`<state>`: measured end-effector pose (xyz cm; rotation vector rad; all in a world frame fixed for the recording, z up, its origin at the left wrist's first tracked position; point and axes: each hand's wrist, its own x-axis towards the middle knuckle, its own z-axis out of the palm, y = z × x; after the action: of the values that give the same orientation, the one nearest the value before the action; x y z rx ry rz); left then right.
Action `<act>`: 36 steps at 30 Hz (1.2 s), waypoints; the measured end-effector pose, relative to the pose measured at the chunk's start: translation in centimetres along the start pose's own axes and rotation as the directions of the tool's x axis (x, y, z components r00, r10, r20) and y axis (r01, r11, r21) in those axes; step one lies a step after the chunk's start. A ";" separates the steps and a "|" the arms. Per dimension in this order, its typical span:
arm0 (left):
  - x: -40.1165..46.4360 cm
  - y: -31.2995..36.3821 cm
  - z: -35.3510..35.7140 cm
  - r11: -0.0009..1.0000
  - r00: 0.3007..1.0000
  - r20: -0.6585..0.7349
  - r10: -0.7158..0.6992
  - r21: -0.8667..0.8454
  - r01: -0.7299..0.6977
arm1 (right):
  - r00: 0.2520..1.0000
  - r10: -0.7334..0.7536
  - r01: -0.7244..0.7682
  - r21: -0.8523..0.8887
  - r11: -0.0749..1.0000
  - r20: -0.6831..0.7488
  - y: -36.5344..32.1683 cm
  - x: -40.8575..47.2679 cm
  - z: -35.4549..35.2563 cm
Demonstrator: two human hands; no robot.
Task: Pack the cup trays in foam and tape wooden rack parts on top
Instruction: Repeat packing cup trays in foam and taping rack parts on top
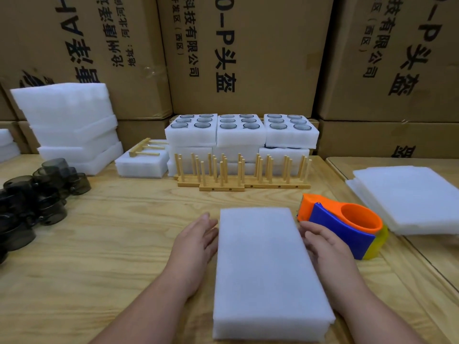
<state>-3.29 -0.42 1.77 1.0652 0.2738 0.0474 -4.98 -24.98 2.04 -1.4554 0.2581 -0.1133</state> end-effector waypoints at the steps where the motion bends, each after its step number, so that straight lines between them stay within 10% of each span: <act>1: 0.8 0.2 0.0 0.999 1.000 -0.006 0.013 0.038 -0.012 | 1.000 0.010 -0.009 0.060 0.998 -0.014 0.1 0.2 -0.1; 8: 6.7 0.8 0.4 0.881 0.970 -0.075 0.230 0.438 -0.175 | 0.998 0.059 -0.058 0.152 0.987 0.001 0.3 0.5 0.1; 15: 11.7 0.4 2.4 0.452 0.908 -0.064 0.415 0.880 -0.144 | 0.995 0.100 -0.095 0.176 0.980 -0.015 -0.7 0.7 0.7; 36: 18.2 1.6 3.4 0.424 0.869 -0.128 0.478 0.900 -0.100 | 0.982 0.189 -0.181 0.279 0.943 -0.005 -1.0 1.8 1.0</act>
<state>15.25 0.55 1.04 2.1771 0.4725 0.4928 -2.95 -24.55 2.95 -1.1447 0.3880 -0.0181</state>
